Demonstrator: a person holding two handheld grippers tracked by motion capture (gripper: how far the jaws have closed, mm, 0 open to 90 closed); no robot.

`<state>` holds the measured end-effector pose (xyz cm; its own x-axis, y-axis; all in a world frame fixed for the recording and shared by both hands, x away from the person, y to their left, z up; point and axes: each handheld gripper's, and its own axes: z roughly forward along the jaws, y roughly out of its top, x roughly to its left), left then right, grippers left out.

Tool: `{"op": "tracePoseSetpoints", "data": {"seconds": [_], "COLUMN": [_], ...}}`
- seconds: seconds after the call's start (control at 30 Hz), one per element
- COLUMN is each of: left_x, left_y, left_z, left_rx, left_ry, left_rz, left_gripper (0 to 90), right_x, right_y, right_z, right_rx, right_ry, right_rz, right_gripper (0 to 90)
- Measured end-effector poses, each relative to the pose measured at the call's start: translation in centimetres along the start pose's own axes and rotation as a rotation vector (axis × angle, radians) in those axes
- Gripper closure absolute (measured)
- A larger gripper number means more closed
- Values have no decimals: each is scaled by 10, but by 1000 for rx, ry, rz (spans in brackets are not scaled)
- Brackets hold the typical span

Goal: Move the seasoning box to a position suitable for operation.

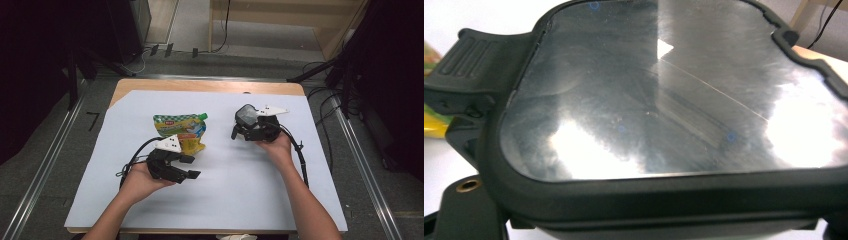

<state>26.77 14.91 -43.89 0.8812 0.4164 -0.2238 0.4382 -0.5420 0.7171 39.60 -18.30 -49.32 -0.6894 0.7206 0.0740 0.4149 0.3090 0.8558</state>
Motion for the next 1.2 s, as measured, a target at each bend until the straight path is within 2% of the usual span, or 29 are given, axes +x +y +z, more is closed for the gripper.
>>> {"op": "tracePoseSetpoints", "data": {"seconds": [0.3,0.7,0.97,1.2], "left_x": [0,1,2,4], "left_y": [0,-1,-2,-3], "left_z": [2,3,2,2], "left_rx": [6,8,10,9], "left_ry": [-1,-1,4,7], "left_rz": [-2,-9,-7,-13], "left_gripper": [422,423,423,423], "right_x": [18,44,61,79], "right_y": [-2,-7,-18,-20], "right_z": [-26,-55,-57,-48], "right_rx": [-10,-19,-1,7], "right_ry": [20,47,73,112], "right_rz": [20,10,9,-12], "right_gripper": [158,158,158,158]}}
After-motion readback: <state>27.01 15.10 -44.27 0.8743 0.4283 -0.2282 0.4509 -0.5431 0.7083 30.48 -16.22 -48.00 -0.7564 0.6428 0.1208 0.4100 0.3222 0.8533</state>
